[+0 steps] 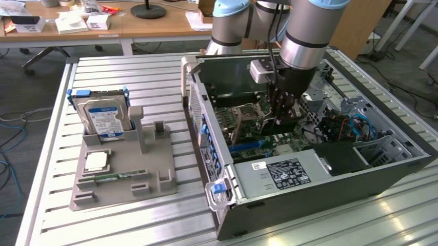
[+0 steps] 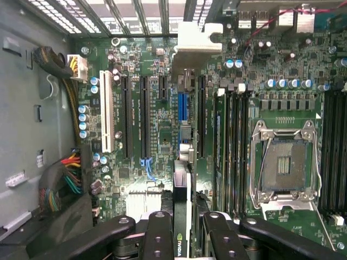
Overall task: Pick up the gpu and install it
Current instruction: 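Insert the gpu into the slot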
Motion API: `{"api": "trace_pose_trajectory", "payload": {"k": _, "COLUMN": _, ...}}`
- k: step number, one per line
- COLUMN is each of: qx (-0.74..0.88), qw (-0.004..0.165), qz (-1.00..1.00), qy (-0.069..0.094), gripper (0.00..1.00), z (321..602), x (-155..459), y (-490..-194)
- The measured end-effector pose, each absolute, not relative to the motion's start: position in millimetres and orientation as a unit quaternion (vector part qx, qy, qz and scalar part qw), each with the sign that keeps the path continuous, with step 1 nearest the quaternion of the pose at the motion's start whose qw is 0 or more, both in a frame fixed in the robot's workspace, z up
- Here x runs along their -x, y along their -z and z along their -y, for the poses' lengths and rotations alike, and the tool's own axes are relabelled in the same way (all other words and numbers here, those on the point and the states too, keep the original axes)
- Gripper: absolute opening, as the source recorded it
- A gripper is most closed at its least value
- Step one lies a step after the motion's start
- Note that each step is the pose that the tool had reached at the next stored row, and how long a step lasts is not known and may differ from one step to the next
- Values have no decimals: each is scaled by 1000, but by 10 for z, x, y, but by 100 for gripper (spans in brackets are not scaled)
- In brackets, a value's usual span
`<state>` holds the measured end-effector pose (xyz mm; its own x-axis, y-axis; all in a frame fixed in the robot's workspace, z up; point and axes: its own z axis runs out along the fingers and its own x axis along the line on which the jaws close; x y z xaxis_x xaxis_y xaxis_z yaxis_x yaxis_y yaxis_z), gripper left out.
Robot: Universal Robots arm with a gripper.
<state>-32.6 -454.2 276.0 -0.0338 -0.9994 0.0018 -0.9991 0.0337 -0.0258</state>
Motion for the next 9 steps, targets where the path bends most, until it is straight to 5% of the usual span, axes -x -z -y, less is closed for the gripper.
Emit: {"api": "trace_pose_trajectory", "payload": {"k": 9, "qx": 695, "qw": 8, "qz": -719, "qy": 10, "gripper": 26, "z": 4542, "x": 410, "y": -2760}}
